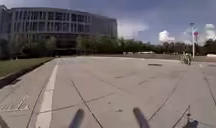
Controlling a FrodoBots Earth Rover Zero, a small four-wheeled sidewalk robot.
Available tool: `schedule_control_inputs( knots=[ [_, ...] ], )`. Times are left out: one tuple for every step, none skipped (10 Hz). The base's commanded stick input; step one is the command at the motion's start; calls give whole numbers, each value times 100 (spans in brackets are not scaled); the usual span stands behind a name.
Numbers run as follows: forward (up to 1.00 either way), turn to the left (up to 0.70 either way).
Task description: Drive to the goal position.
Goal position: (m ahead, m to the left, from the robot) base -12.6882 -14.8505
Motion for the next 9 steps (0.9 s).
schedule_control_inputs(
  knots=[
    [0,-95],
    [0,-96],
    [0,-96],
    [0,-95],
    [0,-95],
    [0,-96],
    [0,-95],
    [0,-95],
    [0,-95]
  ],
)
